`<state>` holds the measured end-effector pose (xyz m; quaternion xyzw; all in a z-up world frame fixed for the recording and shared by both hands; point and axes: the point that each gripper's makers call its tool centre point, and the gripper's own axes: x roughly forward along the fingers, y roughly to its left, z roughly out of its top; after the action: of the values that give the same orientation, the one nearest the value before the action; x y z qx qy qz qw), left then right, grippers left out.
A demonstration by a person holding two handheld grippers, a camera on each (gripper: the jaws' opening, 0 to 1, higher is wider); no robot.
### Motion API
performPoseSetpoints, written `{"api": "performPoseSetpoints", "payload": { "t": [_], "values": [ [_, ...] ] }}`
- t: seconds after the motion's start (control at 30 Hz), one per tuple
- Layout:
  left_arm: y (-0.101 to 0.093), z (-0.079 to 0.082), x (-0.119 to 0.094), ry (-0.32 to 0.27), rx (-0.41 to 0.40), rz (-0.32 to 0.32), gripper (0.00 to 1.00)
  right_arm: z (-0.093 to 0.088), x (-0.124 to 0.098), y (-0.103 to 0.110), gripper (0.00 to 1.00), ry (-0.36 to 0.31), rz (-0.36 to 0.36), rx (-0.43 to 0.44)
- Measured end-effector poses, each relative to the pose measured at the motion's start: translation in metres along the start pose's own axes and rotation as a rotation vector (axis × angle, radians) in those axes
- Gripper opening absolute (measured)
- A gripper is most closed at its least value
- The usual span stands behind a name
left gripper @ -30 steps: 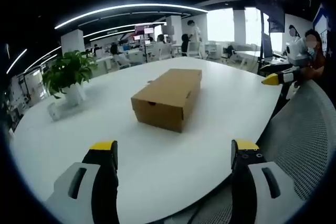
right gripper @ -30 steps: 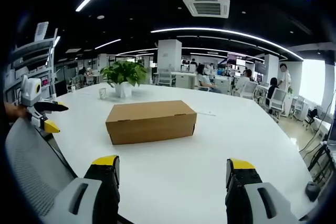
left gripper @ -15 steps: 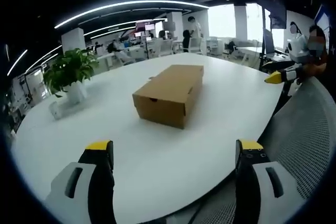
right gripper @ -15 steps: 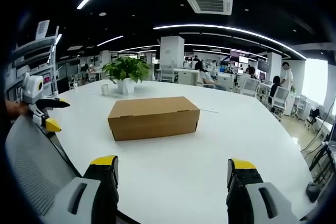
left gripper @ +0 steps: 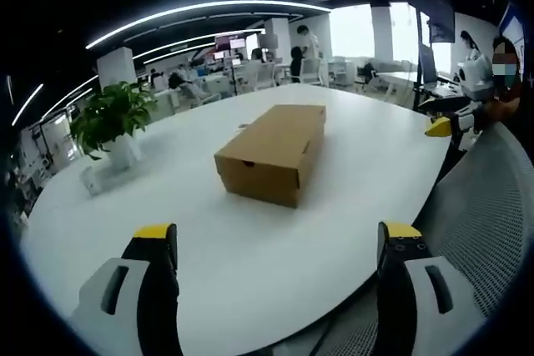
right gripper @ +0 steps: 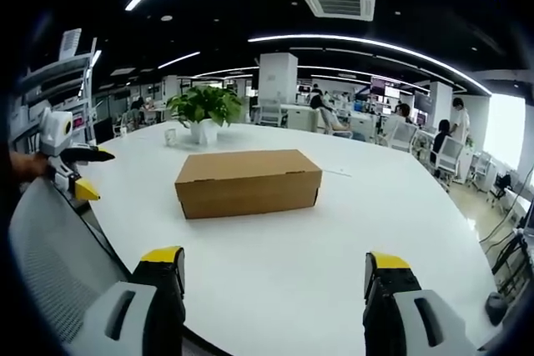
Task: Operate the shoe box by opening the lid, removing the specified soft item, and placing it in the target area until the item is outside and the box remains undamaged.
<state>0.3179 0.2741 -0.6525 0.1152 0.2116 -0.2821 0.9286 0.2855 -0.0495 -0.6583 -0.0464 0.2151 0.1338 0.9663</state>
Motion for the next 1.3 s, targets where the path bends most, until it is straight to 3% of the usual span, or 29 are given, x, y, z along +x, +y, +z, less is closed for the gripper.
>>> {"api": "performPoseSetpoints", "payload": {
  "t": [0.4,0.73,1.3],
  "values": [
    [-0.001,0.01,0.004,0.011,0.024,-0.013,0.99,0.012,-0.001,-0.005,0.89,-0.012,0.002,-0.01],
    [0.008,0.02,0.01,0.004,-0.007,0.0,0.99,0.015,0.004,-0.009,0.89,0.007,0.015,-0.021],
    [0.007,0.032,0.035,0.004,-0.011,-0.009,0.99,0.021,0.016,-0.02,0.89,0.012,0.033,-0.028]
  ]
}}
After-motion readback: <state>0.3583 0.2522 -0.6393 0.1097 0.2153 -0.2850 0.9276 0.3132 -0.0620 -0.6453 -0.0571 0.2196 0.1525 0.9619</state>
